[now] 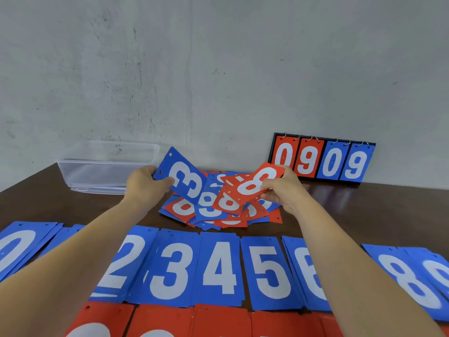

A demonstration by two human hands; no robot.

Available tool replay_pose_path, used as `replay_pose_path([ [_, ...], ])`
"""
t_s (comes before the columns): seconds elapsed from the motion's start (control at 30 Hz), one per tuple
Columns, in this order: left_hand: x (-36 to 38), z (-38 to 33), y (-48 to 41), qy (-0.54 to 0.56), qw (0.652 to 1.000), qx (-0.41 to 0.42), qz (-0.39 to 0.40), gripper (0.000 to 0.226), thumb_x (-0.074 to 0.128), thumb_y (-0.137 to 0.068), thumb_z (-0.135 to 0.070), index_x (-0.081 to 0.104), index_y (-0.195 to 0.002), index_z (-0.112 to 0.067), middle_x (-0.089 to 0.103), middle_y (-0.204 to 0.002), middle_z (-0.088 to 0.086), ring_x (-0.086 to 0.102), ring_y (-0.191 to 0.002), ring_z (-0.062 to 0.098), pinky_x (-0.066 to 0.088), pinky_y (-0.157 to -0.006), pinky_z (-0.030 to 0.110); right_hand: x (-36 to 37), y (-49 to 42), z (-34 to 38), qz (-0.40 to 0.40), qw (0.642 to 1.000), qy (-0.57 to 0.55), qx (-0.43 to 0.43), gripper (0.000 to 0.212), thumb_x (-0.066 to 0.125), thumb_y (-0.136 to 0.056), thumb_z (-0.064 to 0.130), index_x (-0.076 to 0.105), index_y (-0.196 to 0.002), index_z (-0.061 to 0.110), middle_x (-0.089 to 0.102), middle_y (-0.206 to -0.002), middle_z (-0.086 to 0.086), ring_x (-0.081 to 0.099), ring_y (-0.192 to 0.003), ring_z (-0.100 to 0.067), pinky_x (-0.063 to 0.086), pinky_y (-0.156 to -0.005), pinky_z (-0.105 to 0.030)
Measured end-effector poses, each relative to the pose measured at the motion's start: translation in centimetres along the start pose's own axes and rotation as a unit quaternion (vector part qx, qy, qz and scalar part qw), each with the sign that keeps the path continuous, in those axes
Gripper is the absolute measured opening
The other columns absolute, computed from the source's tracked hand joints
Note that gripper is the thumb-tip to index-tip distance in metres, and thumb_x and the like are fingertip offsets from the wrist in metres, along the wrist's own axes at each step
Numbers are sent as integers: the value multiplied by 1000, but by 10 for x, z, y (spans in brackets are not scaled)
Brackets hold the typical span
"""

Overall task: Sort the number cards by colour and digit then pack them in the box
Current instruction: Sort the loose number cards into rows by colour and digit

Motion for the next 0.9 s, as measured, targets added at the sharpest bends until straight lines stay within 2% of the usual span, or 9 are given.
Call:
replay_pose_path([
  [0.1, -1, -8, 12, 7, 1000, 3, 7, 8, 65, -89, -14, 60, -87, -8, 64, -75, 4, 55, -61, 9, 39, -50, 21, -18, 9, -7, -43, 999, 0, 12, 56, 61, -85, -7, 43, -133, 16, 56, -125, -11, 63, -107, -32, 58, -55, -29],
  [0.27, -4, -15, 27, 31, 999, -7, 12, 16, 64, -89, -11, 57, -74, -10, 58, -63, 0, 50, -53, 9, 35, -47, 18, -46, 22, -13, -120, 992, -16, 18, 21, 55, -94, 12, 48, -113, 15, 58, -116, -10, 60, -98, -27, 52, -55, -29],
  [0.4, -5, -18, 38, 92, 995, -21, 10, 5, 63, -91, -12, 64, -91, -8, 59, -65, 0, 53, -53, 8, 38, -48, 17, -56, 26, -14, -140, 987, -74, 2, 14, 56, -97, 23, 48, -107, 17, 58, -103, -5, 57, -92, -21, 47, -69, -31],
  [0.5, -4, -18, 48, 123, 992, -28, 19, 19, 62, -92, -12, 58, -73, -10, 57, -55, -2, 50, -36, -1, 37, -37, 12, -59, 33, -14, -128, 990, -62, -10, 16, 58, -95, 17, 55, -109, 9, 63, -106, -9, 61, -88, -23, 49, -71, -31],
  [0.6, -3, -11, 52, 137, 989, -42, 31, 28, 63, -92, -14, 53, -65, -12, 55, -41, -10, 46, -32, 0, 38, -37, 12, -61, 44, -18, -97, 991, -87, 12, 17, 62, -89, 4, 57, -105, 5, 66, -110, -17, 63, -77, -20, 51, -58, -25],
  [0.67, -1, -11, 56, 135, 989, -43, 50, 27, 62, -93, -16, 55, -68, -12, 56, -40, -11, 49, -37, 5, 40, -39, 15, -62, 54, -22, -75, 990, -111, 37, 26, 63, -86, -2, 57, -110, 4, 65, -113, -16, 65, -90, -22, 52, -49, -22],
  [0.73, 3, -16, 61, 134, 988, -36, 70, 29, 61, -94, -16, 52, -67, -12, 54, -38, -11, 48, -35, 4, 38, -37, 14, -64, 63, -24, -56, 989, -124, 55, 31, 62, -84, -7, 58, -112, 5, 63, -115, -14, 63, -102, -25, 55, -52, -22],
  [0.8, 6, -24, 66, 127, 987, -21, 92, 32, 60, -94, -15, 49, -65, -12, 51, -36, -12, 45, -29, 0, 34, -34, 11, -67, 74, -26, -43, 989, -124, 66, 34, 61, -82, -10, 58, -112, 7, 62, -115, -13, 61, -105, -26, 56, -57, -25],
  [0.9, 8, -29, 72, 93, 987, -5, 133, 32, 60, -95, -18, 48, -65, -11, 52, -37, -12, 45, -29, 0, 32, -33, 11, -77, 92, -30, -40, 990, -116, 65, 29, 58, -81, -10, 58, -102, 9, 63, -108, -11, 62, -99, -25, 56, -54, -25],
])
Point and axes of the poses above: each hand's wrist, its own y-axis away from the middle knuckle, its own x-axis out of the palm, z = x × y, the point moved 10 cm from there along -y, towards the middle knuckle
